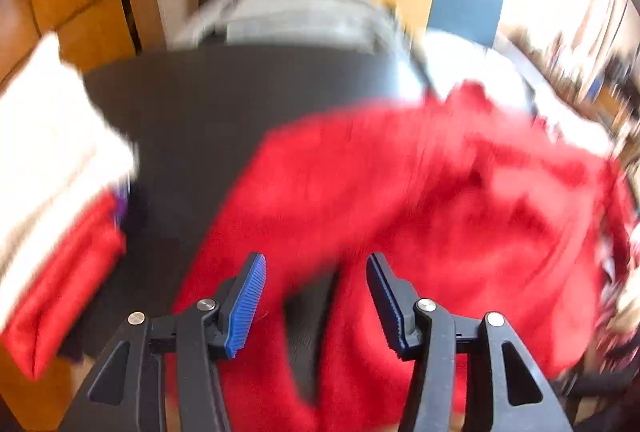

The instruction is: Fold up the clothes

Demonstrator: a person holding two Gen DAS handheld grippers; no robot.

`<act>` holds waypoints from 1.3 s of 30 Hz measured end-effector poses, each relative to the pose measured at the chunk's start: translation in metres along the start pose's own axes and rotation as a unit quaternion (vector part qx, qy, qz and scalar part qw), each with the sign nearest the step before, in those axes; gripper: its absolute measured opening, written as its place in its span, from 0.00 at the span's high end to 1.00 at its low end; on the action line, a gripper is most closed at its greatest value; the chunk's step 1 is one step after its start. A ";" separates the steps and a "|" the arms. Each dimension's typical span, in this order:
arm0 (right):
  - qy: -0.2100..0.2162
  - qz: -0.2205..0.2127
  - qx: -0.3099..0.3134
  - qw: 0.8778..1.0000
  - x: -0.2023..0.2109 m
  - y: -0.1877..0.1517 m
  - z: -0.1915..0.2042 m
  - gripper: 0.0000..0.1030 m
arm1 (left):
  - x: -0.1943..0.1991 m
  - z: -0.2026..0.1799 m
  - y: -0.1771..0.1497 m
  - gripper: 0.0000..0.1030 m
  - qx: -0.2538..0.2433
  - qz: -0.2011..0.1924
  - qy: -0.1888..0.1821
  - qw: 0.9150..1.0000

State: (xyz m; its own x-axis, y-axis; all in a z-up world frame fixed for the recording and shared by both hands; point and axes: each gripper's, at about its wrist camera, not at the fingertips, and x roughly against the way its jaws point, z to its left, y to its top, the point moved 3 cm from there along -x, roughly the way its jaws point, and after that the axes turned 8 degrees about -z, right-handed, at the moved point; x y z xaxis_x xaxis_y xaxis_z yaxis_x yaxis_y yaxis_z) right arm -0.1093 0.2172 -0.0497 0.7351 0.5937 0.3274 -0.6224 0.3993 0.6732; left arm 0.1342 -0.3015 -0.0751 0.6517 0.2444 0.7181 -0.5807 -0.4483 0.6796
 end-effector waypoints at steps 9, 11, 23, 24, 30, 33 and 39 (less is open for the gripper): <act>0.074 0.145 0.116 0.980 -0.142 -0.040 0.089 0.26 | -0.090 -0.076 0.078 0.47 -0.078 -0.015 -0.078 0.994; 0.047 0.187 0.129 0.973 -0.189 -0.053 0.088 0.27 | -0.120 -0.093 0.078 0.47 -0.108 0.005 -0.077 0.991; -0.017 0.298 0.191 0.935 -0.381 -0.121 0.111 0.14 | -0.197 -0.036 0.067 0.38 -0.120 0.021 -0.008 0.993; -0.008 0.293 0.196 0.936 -0.390 -0.126 0.119 0.09 | -0.199 -0.027 0.070 0.38 -0.115 0.018 0.002 0.993; 0.012 0.252 0.256 0.933 -0.438 -0.146 0.158 0.00 | -0.218 0.013 0.095 0.23 -0.108 0.000 0.034 0.994; 0.016 0.238 0.287 0.928 -0.454 -0.151 0.171 0.00 | -0.234 0.032 0.111 0.06 -0.091 0.004 0.031 0.995; 0.030 0.255 0.265 0.929 -0.464 -0.140 0.185 0.01 | -0.237 0.049 0.130 0.18 -0.049 0.026 0.035 0.998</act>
State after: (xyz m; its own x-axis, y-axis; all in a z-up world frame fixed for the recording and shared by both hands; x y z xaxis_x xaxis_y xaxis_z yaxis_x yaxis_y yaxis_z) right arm -0.3135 -0.2431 -0.1732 0.3534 0.6559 0.6670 -0.6536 -0.3369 0.6777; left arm -0.0718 -0.4603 -0.1644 0.5856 0.2850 0.7589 -0.6602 -0.3757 0.6504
